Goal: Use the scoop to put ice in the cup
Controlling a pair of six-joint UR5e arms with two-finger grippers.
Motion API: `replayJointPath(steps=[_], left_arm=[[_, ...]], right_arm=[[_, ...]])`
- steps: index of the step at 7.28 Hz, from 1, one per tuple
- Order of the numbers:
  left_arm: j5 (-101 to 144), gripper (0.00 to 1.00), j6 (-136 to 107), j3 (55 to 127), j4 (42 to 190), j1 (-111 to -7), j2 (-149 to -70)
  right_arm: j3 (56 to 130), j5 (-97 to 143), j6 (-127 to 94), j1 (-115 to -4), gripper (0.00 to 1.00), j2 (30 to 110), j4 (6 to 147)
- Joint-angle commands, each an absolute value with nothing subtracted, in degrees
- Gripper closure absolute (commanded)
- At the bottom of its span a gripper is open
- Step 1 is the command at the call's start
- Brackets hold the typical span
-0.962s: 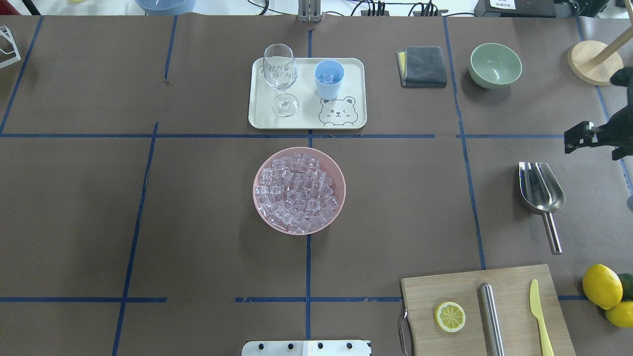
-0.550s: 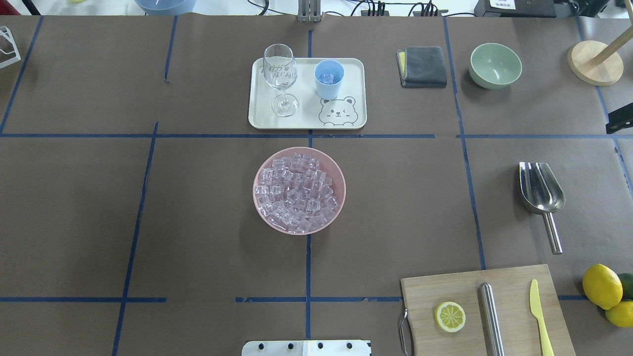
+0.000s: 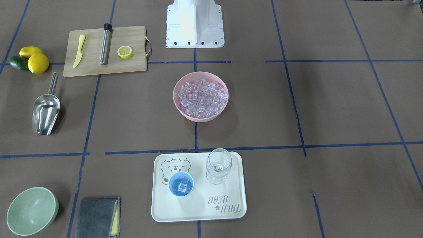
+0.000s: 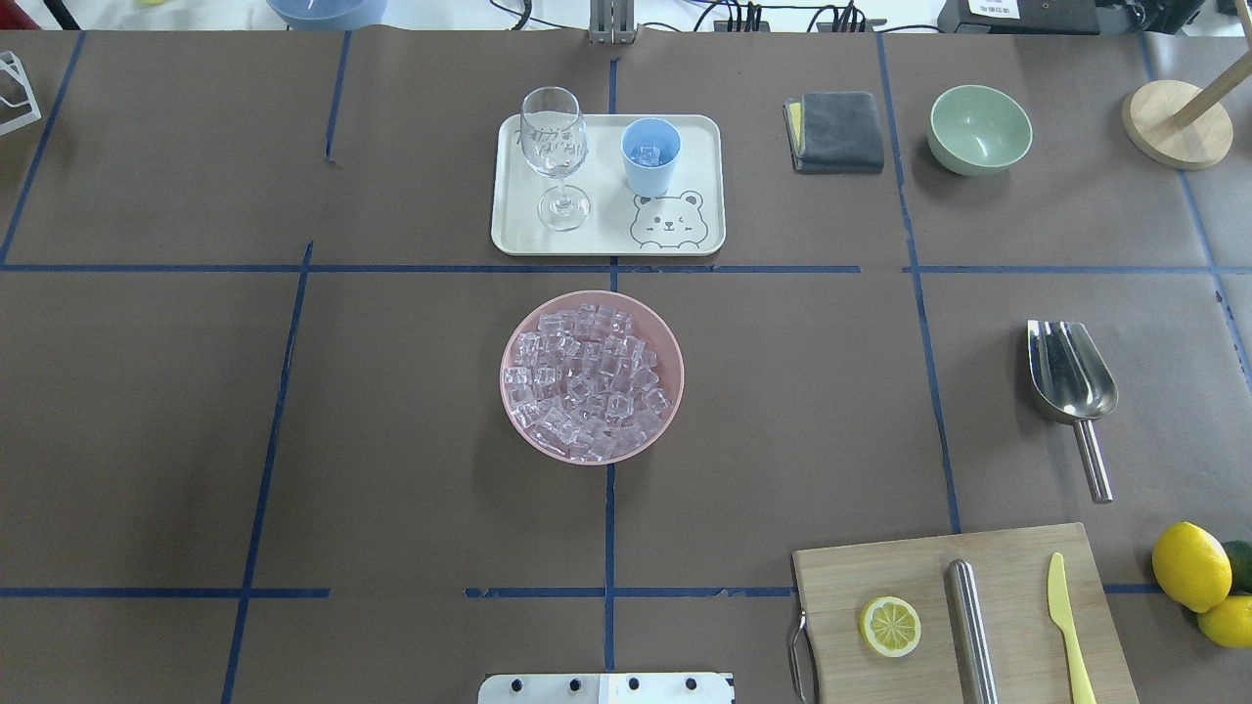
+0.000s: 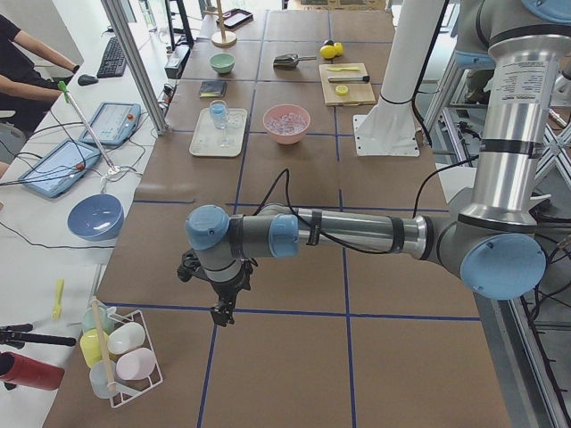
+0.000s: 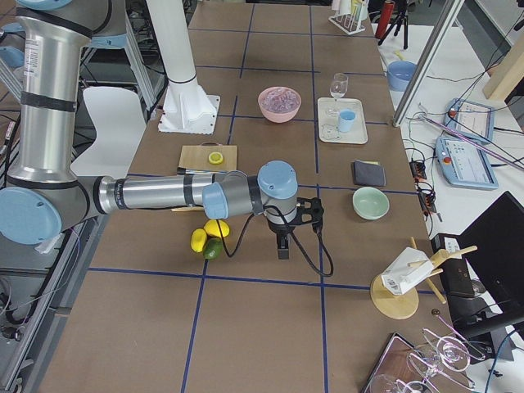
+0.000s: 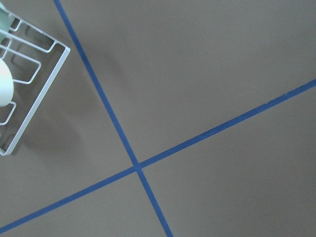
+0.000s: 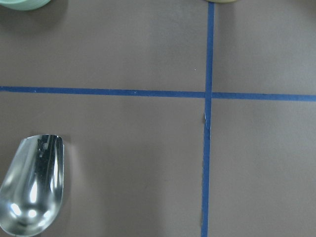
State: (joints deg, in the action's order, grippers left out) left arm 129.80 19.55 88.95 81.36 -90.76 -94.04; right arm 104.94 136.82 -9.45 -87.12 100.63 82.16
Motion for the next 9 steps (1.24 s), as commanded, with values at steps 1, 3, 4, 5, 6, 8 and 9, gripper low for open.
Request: replayJointPath(steps=[1,3,4,5,6,8,9], left_arm=[[134.70,0.00,11.47,90.33,81.21,-90.97,-93.34],[137.01,0.00,1.55,92.28,81.21,-90.79,-93.51],[138.41,0.00,0.62,92.63,81.56,-90.70,-93.52],[138.43,0.00,0.79,92.38,81.74,-90.70,-93.52],[138.17,0.00,1.14,92.03,81.83,-90.70,-93.52],[137.55,0.00,1.32,91.85,82.00,-90.62,-93.43],[137.55,0.00,1.41,91.85,82.00,-90.62,-93.43]], right_arm=[[104.94,138.16,-8.44,-87.89,0.00,102.74,81.91],[103.01,137.55,-8.26,-87.89,0.00,103.44,81.74],[102.92,137.64,-8.35,-87.89,0.00,103.36,81.83],[102.92,137.46,-8.35,-87.98,0.00,103.36,81.83],[102.75,137.46,-8.35,-87.98,0.00,103.36,81.91],[102.39,137.55,-8.35,-88.41,0.00,103.45,82.00],[101.78,137.72,-8.44,-88.59,0.00,103.45,82.09]])
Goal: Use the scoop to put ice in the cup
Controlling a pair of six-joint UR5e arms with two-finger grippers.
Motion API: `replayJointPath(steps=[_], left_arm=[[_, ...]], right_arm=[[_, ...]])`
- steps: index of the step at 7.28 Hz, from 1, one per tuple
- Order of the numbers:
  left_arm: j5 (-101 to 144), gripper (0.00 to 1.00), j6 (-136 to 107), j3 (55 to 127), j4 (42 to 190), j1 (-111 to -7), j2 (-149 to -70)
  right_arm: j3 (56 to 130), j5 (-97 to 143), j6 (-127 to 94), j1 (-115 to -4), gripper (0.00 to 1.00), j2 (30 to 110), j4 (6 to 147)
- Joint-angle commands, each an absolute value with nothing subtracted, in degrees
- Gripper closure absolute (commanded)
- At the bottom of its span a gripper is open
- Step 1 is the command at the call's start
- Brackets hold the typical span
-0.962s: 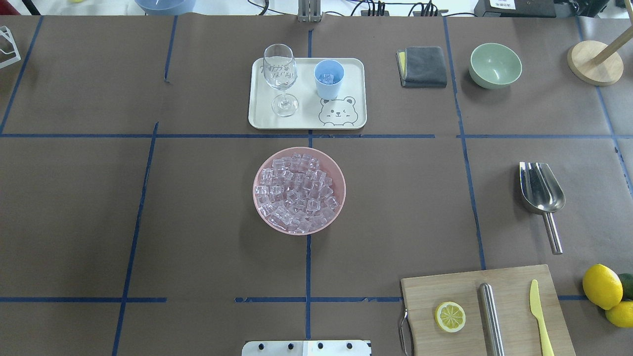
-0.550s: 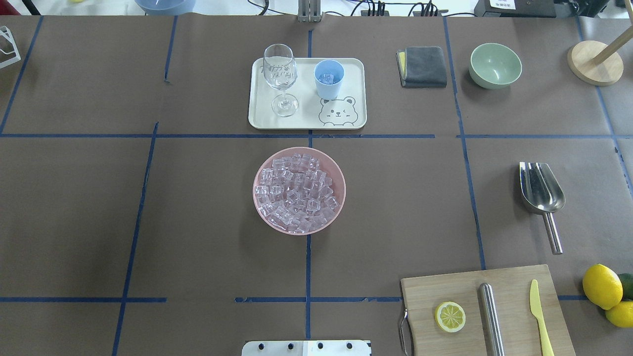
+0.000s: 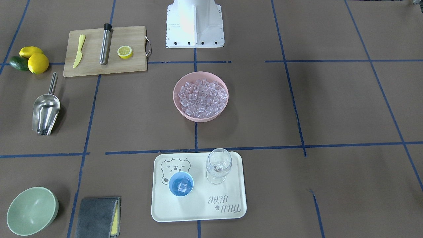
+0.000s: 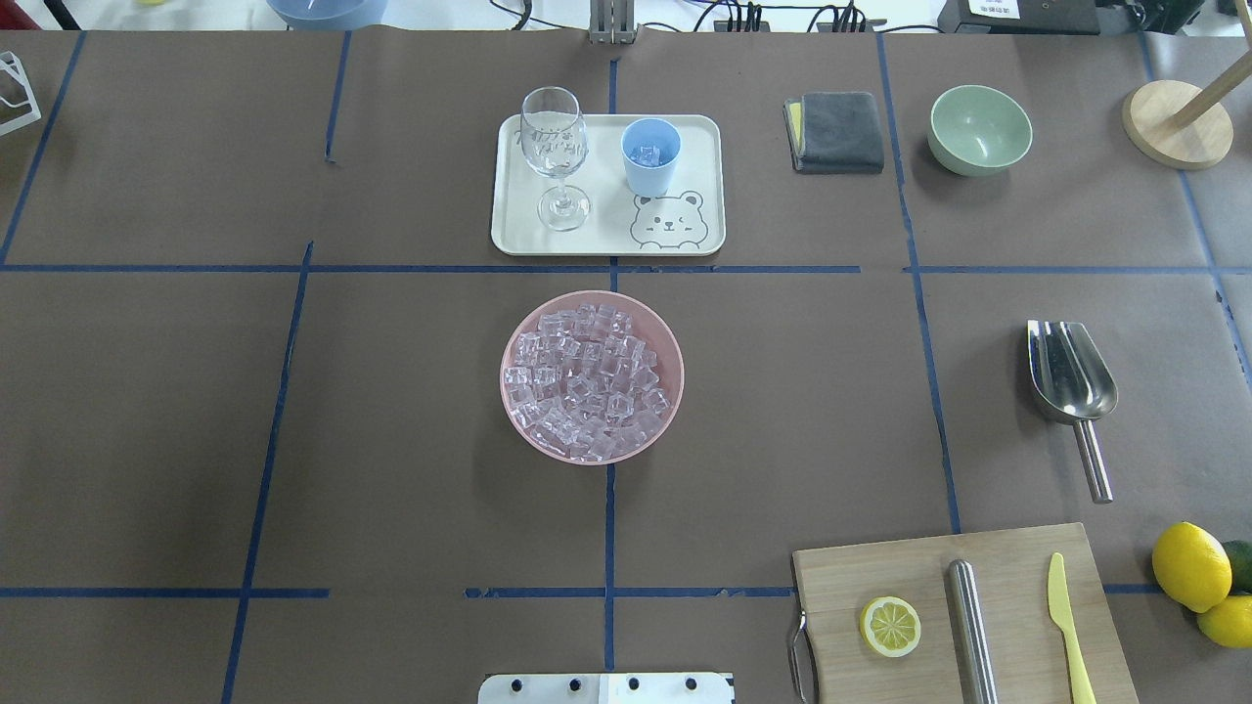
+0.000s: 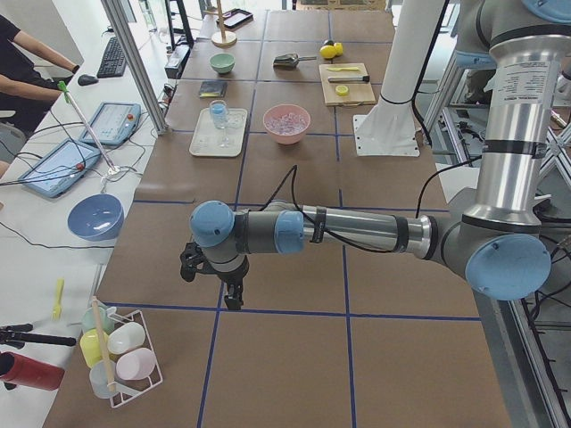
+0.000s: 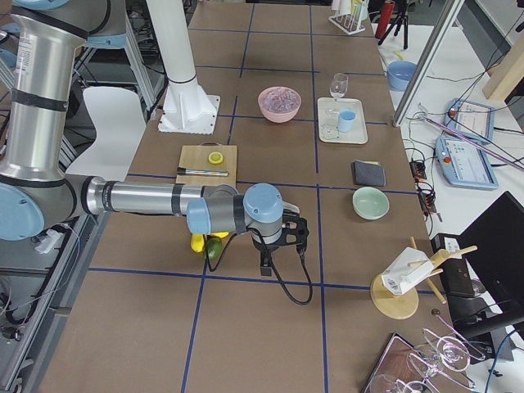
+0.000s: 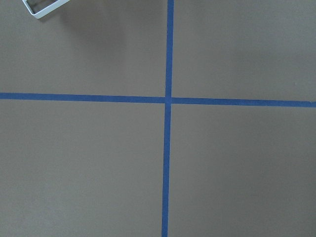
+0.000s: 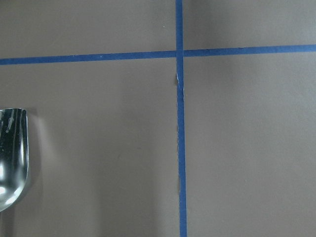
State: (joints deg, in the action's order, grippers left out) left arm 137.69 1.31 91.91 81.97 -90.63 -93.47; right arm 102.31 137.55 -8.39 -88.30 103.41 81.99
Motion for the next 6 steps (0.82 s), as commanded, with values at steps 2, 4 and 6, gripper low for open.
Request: replayJointPath(steps=[2,4,6], left_arm=[[137.55,0.00,1.32,92.11,82.00,-90.62,-93.43],[137.55,0.00,1.32,92.37,82.00,-90.62,-93.43],[137.55,0.00,1.23,92.37,82.00,-90.62,-93.52]], right_arm=[[102.83,138.07,-10.10,-89.91,0.00,102.31,82.96],[107.99,138.08,-11.86,-89.91,0.00,102.13,89.87],[107.50,138.16,-11.87,-89.91,0.00,100.47,90.87]])
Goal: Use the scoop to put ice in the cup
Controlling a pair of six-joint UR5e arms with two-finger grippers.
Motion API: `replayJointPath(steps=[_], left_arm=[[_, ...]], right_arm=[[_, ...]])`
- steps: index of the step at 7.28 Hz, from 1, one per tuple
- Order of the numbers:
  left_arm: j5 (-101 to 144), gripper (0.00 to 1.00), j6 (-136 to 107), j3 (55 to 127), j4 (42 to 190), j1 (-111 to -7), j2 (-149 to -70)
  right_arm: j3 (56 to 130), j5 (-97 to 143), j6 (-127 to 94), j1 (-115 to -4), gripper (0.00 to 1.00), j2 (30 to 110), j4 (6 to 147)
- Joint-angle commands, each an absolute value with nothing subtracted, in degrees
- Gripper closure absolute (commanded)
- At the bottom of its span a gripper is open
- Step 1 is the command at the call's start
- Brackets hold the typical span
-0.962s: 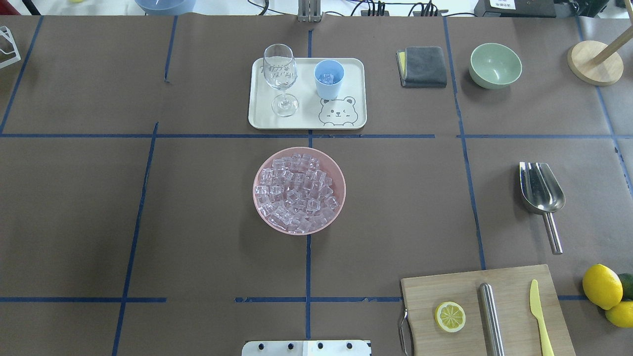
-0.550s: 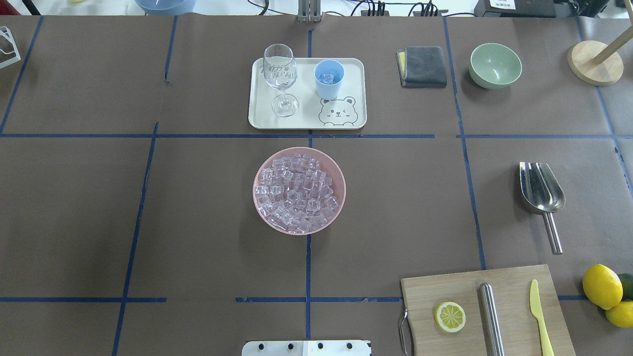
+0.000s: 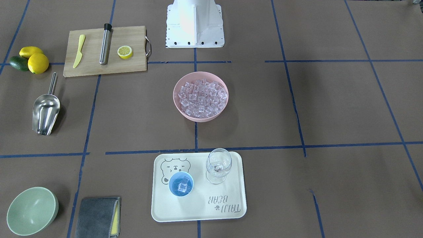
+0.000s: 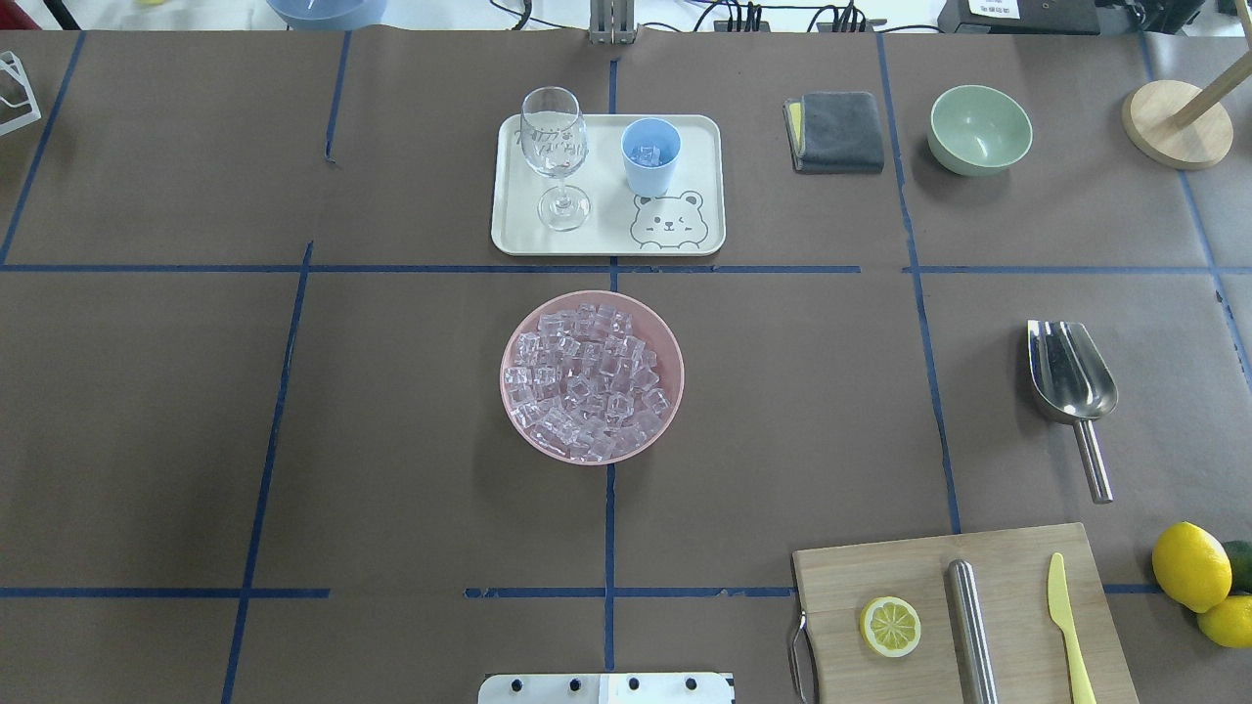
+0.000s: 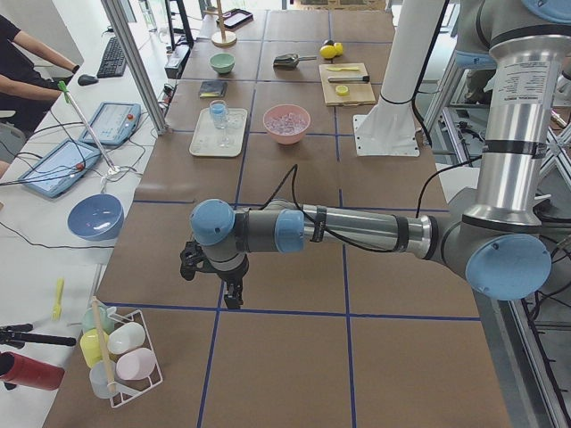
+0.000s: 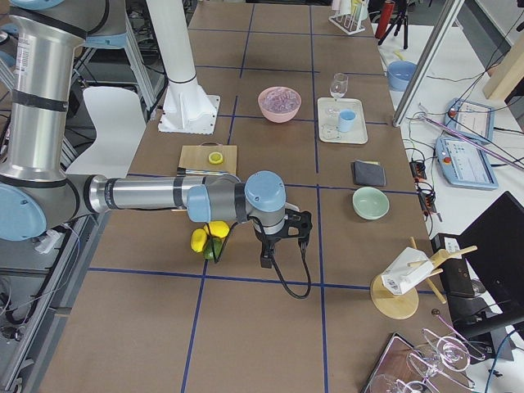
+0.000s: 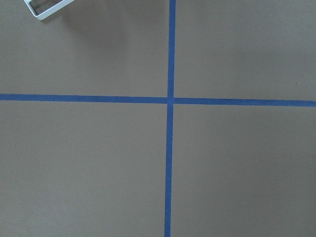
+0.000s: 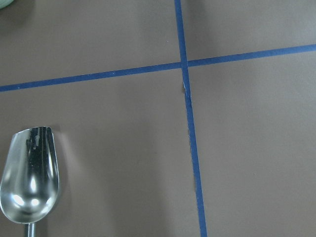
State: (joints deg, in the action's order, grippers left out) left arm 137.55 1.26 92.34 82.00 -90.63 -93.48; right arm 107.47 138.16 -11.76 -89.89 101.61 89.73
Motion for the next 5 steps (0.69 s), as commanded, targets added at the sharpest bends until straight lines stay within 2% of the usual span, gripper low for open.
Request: replayJointPath(steps=[1,5], left_arm=[[137.55,0.00,1.23,92.46,82.00,-90.62,-93.52],[137.55,0.00,1.14,92.46,81.91,-90.62,-94.04]], right_arm=[[106.19,138.16,-11.87,-89.91,0.00,98.02,92.10],[103.54,138.43,-11.60,-89.91,0.00,95.71,92.90]])
